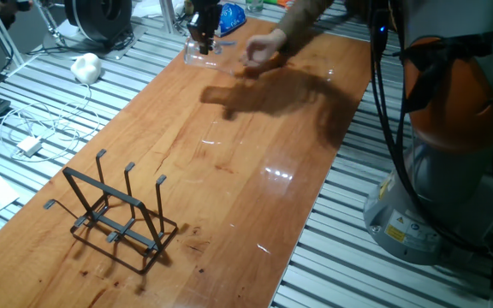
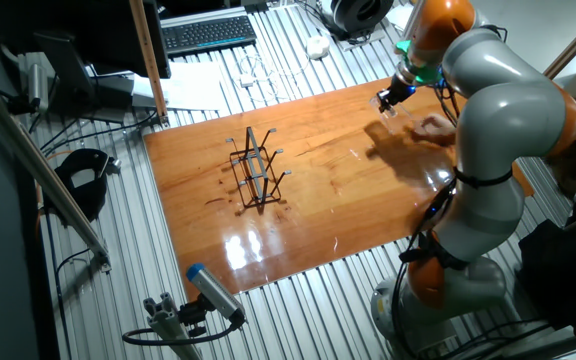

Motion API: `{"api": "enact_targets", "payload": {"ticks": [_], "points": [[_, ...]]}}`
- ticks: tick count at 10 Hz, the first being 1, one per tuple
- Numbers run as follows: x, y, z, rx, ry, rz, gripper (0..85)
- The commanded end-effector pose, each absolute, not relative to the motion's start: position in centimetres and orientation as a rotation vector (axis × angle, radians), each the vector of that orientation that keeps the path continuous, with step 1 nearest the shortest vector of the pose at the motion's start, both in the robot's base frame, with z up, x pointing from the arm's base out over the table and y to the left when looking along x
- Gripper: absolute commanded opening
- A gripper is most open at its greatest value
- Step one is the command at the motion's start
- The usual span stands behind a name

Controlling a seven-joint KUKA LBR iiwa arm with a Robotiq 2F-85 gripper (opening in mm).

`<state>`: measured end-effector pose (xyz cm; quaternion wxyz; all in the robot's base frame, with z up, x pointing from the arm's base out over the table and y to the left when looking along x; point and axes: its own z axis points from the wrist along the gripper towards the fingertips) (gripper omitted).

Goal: Put the cup on the cup rack

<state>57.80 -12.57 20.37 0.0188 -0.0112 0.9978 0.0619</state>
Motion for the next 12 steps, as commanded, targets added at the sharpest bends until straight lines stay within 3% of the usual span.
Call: {"api": "enact_targets", "payload": {"ticks": [1, 4, 8, 12], "points": [[57.9, -10.6, 20.5, -0.005, 3.097, 0.183, 0.0], [57.7, -8.7, 20.9, 0.011, 3.09, 0.119, 0.0], [58.4, -15.2, 20.6, -0.096, 3.099, 0.134, 0.0], [57.4, -18.0, 19.5, -0.089, 3.085, 0.093, 0.0]]}}
